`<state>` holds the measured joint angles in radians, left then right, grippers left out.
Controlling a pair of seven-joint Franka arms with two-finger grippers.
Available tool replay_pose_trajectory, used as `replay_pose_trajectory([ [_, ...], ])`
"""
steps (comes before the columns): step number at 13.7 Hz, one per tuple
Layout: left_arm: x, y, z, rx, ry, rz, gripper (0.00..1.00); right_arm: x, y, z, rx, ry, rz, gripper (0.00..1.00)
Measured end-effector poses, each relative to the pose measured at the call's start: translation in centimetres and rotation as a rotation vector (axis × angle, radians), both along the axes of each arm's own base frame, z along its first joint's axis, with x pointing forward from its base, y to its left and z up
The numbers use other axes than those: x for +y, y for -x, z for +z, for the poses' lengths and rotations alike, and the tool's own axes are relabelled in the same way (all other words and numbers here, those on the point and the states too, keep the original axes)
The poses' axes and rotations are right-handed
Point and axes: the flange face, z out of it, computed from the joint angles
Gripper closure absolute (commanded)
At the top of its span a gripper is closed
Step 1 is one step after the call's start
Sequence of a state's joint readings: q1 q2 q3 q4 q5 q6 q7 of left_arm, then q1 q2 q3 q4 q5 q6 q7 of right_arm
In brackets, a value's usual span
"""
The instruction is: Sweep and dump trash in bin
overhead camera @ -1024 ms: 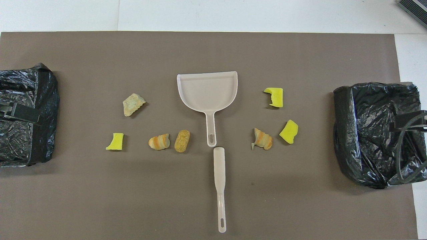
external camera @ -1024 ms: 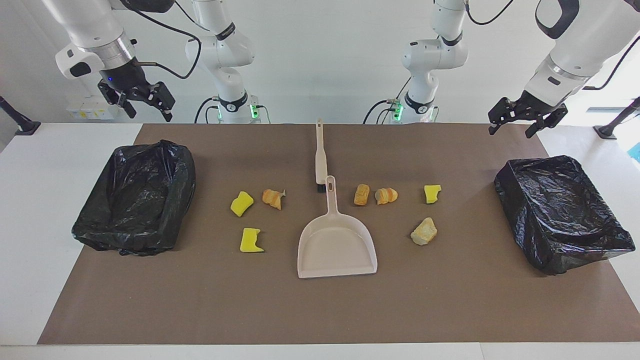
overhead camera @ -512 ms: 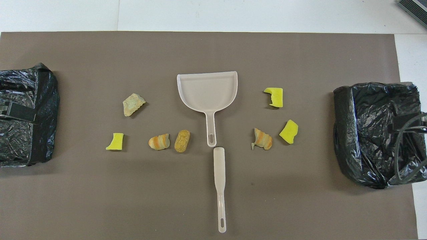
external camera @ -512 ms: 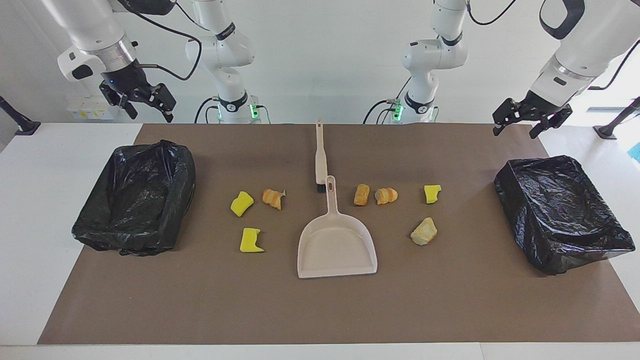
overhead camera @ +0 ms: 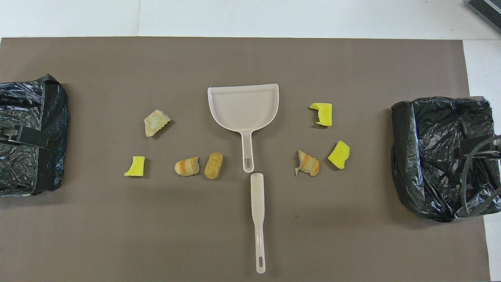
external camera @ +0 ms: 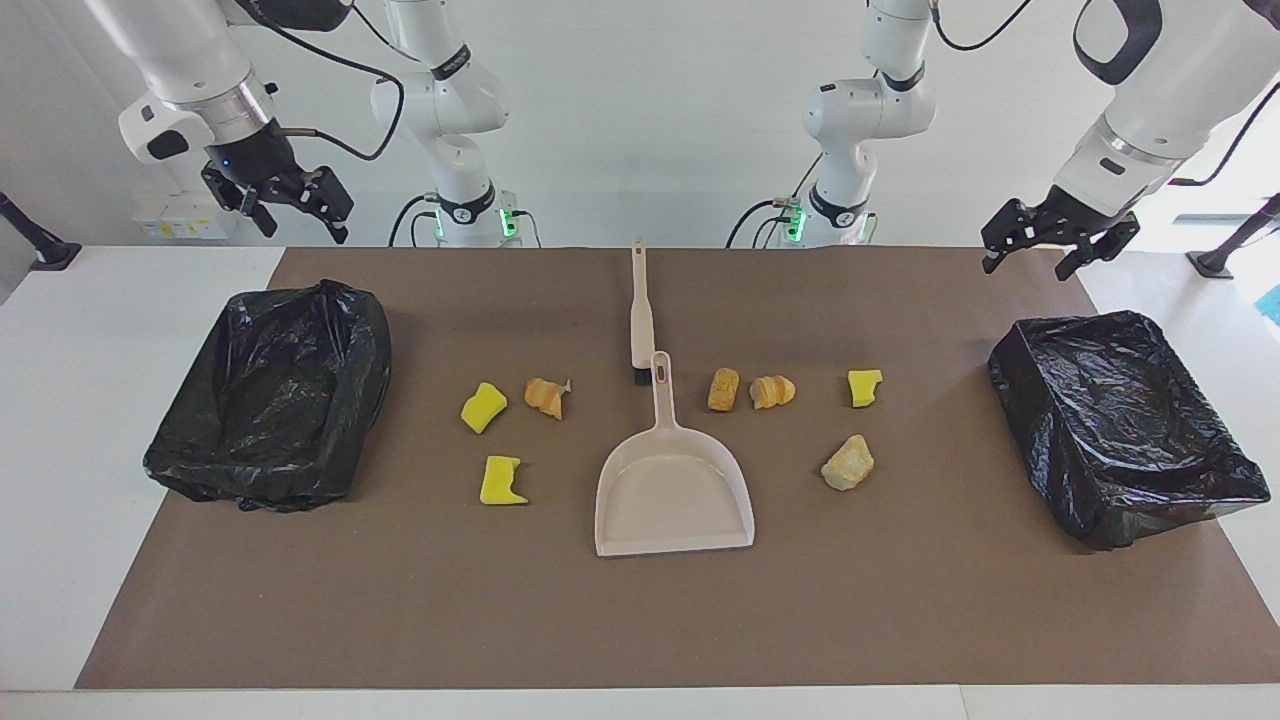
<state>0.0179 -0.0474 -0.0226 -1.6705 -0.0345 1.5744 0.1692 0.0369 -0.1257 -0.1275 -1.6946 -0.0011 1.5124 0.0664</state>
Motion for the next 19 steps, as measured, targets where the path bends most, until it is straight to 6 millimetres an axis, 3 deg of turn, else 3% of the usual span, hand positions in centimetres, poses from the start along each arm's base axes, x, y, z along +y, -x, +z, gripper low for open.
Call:
replay_pose_trajectory([
  [3, -3.4, 0.3, -2.6, -0.026, 0.001, -0.054, 0.00, 0.4, 0.0, -1.1, 0.020, -0.002, 0.008, 0.00],
  [9, -15.8, 3.3, -8.6, -0.087, 0.010, -0.087, 0.00, 0.5, -0.2, -1.5, 0.011, -0.001, 0.009, 0.00],
  [12, -19.9, 5.6, -11.4, -0.108, 0.019, -0.103, 0.00, 0.5, 0.5, -2.1, 0.052, -0.005, 0.011, 0.00],
  [15, -24.1, 8.8, -14.6, -0.136, 0.037, -0.086, 0.00, 0.8, 1.5, -2.3, 0.084, -0.010, 0.016, 0.00],
  [19, -31.4, 14.9, -18.8, -0.137, 0.054, -0.092, 0.00, 3.6, 1.9, -2.4, 0.107, -0.007, 0.073, 0.00],
])
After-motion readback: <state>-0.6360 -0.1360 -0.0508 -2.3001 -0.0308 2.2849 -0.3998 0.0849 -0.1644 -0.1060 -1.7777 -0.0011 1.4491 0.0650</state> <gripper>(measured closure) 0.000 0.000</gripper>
